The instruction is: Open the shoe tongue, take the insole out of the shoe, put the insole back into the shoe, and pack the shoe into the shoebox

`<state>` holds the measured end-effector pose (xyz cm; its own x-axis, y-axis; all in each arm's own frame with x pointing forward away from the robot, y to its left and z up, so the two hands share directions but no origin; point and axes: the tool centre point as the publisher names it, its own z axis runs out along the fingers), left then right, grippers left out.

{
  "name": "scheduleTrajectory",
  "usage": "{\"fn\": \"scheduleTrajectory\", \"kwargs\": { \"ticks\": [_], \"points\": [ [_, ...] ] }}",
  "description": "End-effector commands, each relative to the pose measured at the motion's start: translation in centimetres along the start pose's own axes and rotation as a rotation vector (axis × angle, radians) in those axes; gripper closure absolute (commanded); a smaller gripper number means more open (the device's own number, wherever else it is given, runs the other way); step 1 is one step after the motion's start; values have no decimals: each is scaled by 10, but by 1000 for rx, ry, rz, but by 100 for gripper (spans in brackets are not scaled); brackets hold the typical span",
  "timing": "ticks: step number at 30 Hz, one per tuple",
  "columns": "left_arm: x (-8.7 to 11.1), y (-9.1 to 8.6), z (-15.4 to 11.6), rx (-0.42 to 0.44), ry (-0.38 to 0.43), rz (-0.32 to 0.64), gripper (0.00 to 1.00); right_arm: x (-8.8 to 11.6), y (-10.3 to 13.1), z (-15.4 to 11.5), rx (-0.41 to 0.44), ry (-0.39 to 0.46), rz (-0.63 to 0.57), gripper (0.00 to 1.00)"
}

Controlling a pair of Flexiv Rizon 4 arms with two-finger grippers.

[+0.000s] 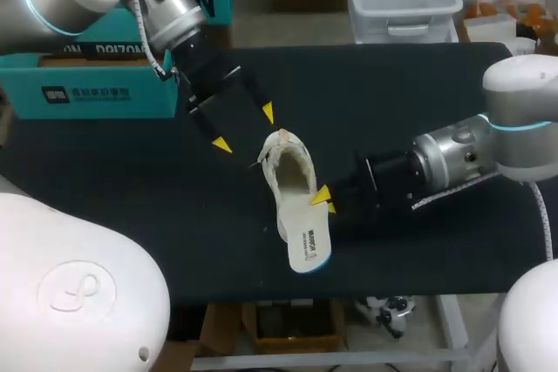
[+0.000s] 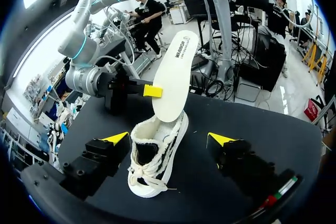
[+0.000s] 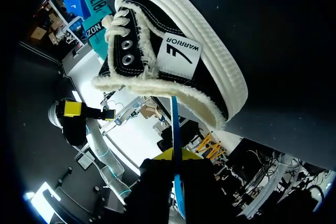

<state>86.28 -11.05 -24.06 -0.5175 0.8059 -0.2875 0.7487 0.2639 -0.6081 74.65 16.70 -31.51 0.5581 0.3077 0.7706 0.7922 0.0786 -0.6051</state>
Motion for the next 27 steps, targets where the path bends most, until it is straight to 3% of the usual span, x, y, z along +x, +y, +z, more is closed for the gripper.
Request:
{"fn": "scheduleTrajectory", "kwargs": {
  "ticks": [1, 16, 20, 27],
  "points": [
    [4, -7, 2, -14, -15, 7, 0, -3, -3, -3, -3, 7, 5, 100],
    [12, -18, 4, -34, -28, 52, 0, 0, -5, -5, 14, 11, -4, 100],
    [25, -30, 18, -85, -107, 97, 0, 0, -5, -5, 21, 17, -6, 100],
    [50, -42, 46, -30, -279, 155, 0, 2, -5, -6, 24, 25, -10, 100]
  ]
}}
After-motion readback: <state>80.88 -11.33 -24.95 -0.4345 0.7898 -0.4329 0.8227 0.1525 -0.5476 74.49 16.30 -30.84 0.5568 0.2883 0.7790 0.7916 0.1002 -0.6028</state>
